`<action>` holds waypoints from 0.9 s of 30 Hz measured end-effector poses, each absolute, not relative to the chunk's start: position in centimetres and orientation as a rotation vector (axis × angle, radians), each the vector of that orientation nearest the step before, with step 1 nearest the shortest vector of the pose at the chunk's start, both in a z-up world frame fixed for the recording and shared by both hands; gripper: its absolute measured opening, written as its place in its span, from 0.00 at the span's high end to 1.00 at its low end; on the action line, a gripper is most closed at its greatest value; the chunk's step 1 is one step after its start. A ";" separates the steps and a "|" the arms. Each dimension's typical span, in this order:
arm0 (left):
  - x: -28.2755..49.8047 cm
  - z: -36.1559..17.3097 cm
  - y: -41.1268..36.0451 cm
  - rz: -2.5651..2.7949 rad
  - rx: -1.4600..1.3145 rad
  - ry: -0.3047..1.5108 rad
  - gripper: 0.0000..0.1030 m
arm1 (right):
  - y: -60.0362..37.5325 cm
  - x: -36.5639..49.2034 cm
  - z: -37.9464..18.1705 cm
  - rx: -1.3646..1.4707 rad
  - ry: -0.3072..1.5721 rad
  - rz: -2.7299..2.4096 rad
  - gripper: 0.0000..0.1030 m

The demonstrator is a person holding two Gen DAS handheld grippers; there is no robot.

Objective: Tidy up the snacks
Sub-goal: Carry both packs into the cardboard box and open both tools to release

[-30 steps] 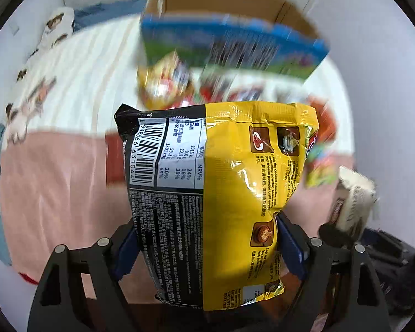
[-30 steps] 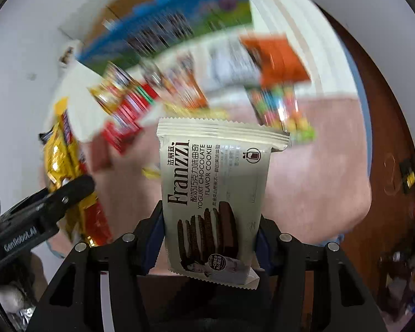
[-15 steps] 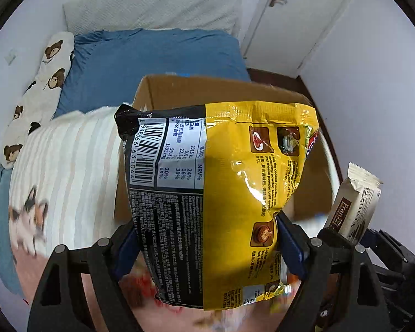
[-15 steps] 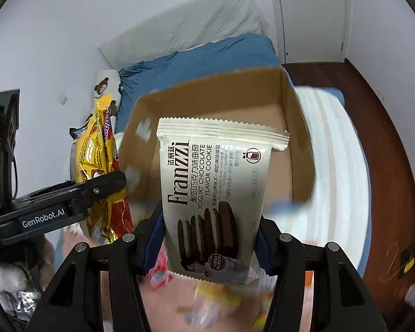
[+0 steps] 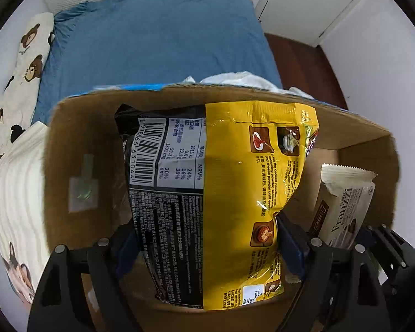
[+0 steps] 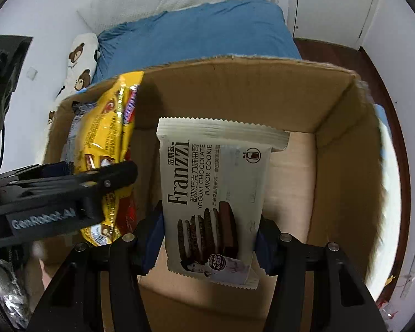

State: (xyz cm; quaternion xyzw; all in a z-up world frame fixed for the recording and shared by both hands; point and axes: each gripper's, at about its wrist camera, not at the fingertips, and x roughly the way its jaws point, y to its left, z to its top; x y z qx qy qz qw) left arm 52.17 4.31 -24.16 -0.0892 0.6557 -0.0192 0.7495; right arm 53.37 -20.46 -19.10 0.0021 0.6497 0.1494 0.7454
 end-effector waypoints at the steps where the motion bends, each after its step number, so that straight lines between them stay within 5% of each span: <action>1: 52.4 -24.8 4.3 -0.045 -0.198 1.452 0.18 | -20.4 53.7 -19.6 0.003 1.437 0.340 0.42; 3: 52.4 -25.1 3.6 -0.055 -0.207 1.481 0.18 | -20.1 54.2 -20.7 0.005 1.467 0.353 0.41; 4: 52.6 -25.5 3.6 -0.055 -0.206 1.490 0.18 | -20.1 54.2 -21.0 -0.005 1.471 0.353 0.34; 5: 52.7 -25.7 3.6 -0.049 -0.200 1.492 0.16 | -20.1 54.7 -21.5 -0.023 1.476 0.350 0.17; 7: 53.1 -26.3 4.1 -0.043 -0.204 1.487 0.10 | -20.5 55.3 -22.4 -0.013 1.488 0.341 0.05; 17: 49.9 -21.7 4.6 -0.054 -0.188 1.378 0.07 | -21.7 55.3 -21.5 -0.016 1.457 0.301 0.05; 27: 43.7 -13.5 4.2 -0.049 -0.164 1.191 0.07 | -20.2 49.3 -13.6 0.011 1.306 0.282 0.04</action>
